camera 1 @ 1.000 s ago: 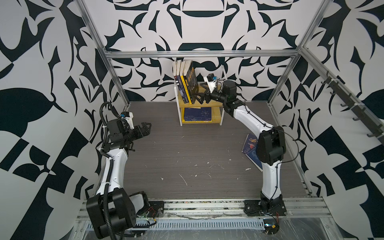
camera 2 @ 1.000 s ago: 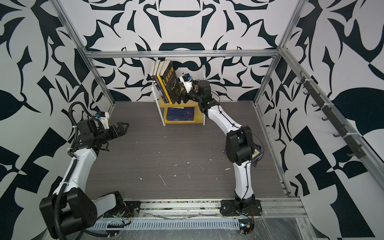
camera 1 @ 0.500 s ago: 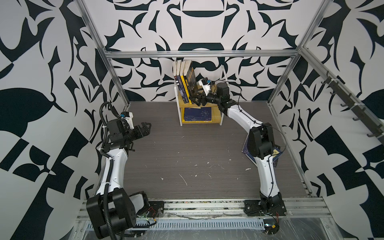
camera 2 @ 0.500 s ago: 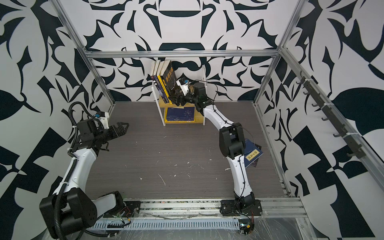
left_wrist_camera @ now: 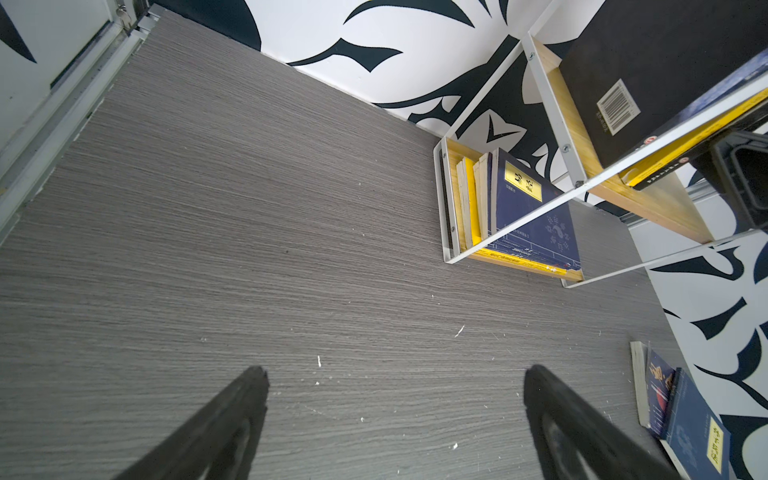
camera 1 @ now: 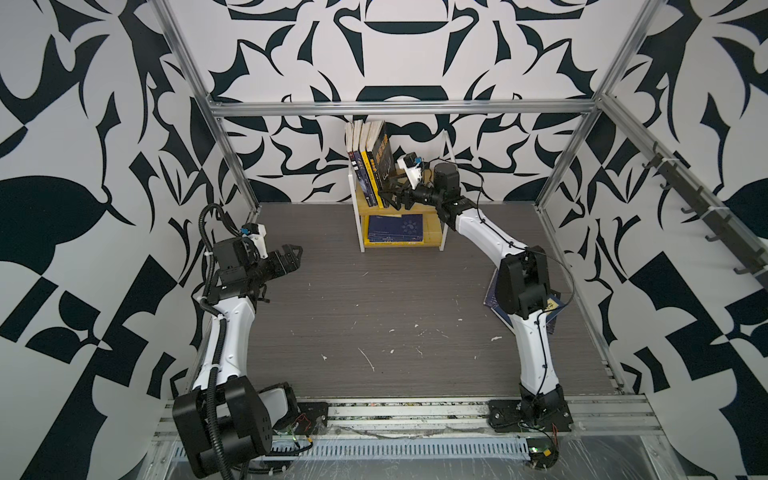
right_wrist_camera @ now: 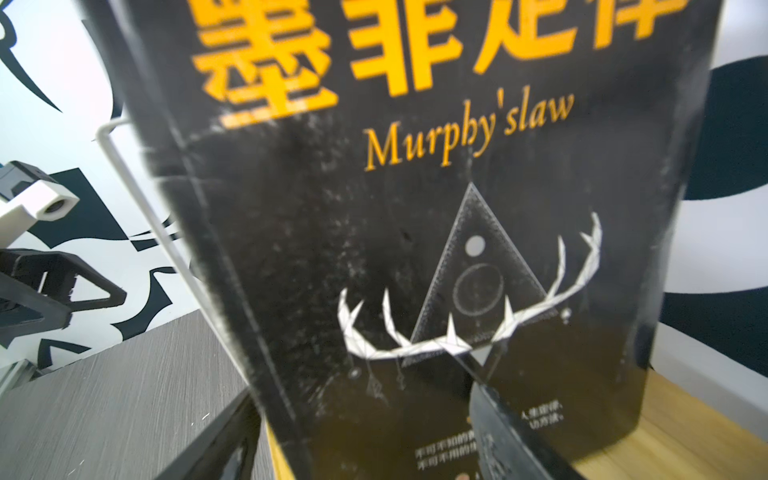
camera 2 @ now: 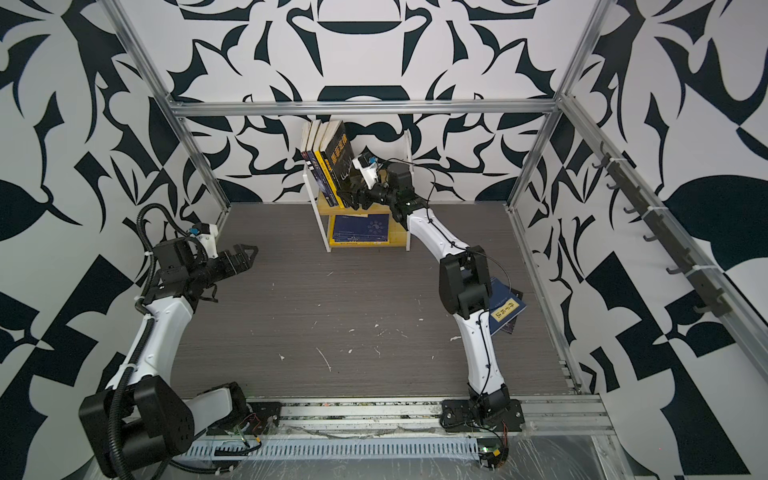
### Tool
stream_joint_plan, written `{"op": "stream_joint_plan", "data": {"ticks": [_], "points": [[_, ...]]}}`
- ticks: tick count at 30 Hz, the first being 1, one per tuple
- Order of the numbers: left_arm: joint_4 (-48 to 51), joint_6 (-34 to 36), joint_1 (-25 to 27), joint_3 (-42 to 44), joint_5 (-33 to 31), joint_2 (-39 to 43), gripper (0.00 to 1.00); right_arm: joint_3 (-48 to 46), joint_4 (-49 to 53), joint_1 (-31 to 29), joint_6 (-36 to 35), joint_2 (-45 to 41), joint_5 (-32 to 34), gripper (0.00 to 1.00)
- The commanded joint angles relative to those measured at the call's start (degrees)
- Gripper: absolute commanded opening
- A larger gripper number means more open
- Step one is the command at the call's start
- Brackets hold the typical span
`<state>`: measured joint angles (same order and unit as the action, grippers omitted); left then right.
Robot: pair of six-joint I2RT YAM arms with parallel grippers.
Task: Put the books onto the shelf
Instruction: 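Insert the black book beside the yellow book with the right gripper, then open the right gripper and withdraw it from the shelf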
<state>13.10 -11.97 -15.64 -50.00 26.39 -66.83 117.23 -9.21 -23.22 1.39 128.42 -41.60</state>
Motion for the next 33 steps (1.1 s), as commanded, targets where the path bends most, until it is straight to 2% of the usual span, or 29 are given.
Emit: {"op": "stream_joint_plan", "data": {"ticks": [1,7,12,17,20,26,33], "points": [[-0.27,-0.16,-0.1,0.85,1.28,1.13,0.99,-3.37,0.89,-0.21,-1.3,-11.96,1.35,0.83],[-0.27,0.1,1.0,0.95,1.93,1.51,1.0,-19.31,8.05,-0.16,-2.83,-28.95,11.87,0.89],[-0.14,0.95,3.21,0.59,3.49,1.58,1.0,-29.39,16.45,0.4,1.13,-40.36,22.6,0.89],[1.23,2.81,7.03,-0.47,5.7,1.4,0.99,-36.04,27.22,4.2,7.5,-48.95,32.6,0.89],[2.23,3.21,9.59,-1.39,6.3,0.75,0.99,-40.22,32.74,8.43,12.54,-53.79,39.45,0.89],[2.48,3.22,12.38,-1.07,6.65,-0.51,0.99,-53.44,36.06,21.77,18.92,-63.67,44.01,0.9],[2.18,3.39,12.87,-1.15,7.23,-1.58,0.99,-61.92,36.85,32.24,20.64,-62.49,47.55,0.92]]}}
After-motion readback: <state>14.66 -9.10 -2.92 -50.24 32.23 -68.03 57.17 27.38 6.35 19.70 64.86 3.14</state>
